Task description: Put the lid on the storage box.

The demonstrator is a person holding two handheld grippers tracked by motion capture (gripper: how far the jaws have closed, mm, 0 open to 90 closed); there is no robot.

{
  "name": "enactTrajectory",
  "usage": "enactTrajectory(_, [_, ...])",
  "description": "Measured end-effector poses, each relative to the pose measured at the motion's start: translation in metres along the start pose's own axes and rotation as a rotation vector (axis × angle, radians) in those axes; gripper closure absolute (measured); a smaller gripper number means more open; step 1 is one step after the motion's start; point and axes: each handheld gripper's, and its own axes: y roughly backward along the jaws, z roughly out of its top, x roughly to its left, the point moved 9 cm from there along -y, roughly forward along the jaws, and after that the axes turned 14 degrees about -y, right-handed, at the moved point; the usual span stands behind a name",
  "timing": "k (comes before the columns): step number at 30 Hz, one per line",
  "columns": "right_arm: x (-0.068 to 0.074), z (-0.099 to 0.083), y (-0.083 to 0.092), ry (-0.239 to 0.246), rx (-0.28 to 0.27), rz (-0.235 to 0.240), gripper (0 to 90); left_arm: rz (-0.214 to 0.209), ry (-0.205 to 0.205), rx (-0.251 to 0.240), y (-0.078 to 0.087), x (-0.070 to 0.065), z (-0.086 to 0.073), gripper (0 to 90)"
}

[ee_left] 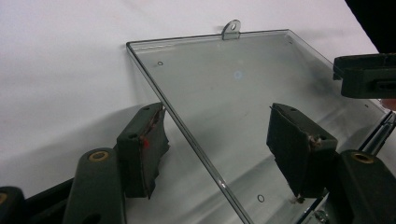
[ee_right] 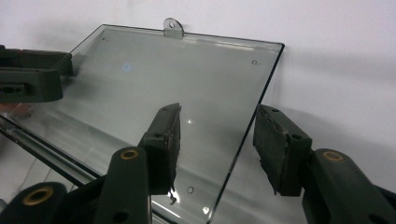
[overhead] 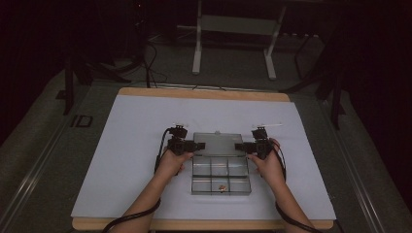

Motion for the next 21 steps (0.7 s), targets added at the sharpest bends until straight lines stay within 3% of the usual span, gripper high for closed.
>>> enactTrajectory(2, [-0.0008,0.0003,-0.0005,-0.023,0.017,0.009,51.2,0.004,-0.006,0.003,0.0001,-0.0002,0.0004,38.2])
enactTrajectory(7, [-0.0039,0.0007,-0.0025,-0.115,0.078,0.057,50.1,-0.033,0.043,0.007,-0.0006,0.0007,-0.0006,39.7])
enactTrajectory(10, [-0.0042,0.0005,-0.0035,-0.139,0.095,0.070,49.5,-0.037,0.045,0.008,-0.0007,0.0007,-0.0003,40.1])
enactTrajectory(14, [-0.0036,0.0007,-0.0031,-0.131,0.098,0.058,49.4,-0.029,0.036,0.007,-0.0003,0.0001,0.0001,40.2])
enactTrajectory(18, [-0.0003,0.0011,-0.0008,-0.073,0.053,0.017,49.6,-0.027,0.029,-0.011,0.0021,-0.0019,0.0018,41.2])
enactTrajectory(19, [0.0001,0.0014,-0.0002,-0.075,0.044,0.019,50.1,-0.037,0.043,-0.021,0.0028,-0.0025,0.0029,44.6])
enactTrajectory(21, [0.0005,0.0028,0.0019,-0.106,0.038,0.059,53.9,-0.014,-0.002,-0.037,0.0058,-0.0049,0.0063,46.4])
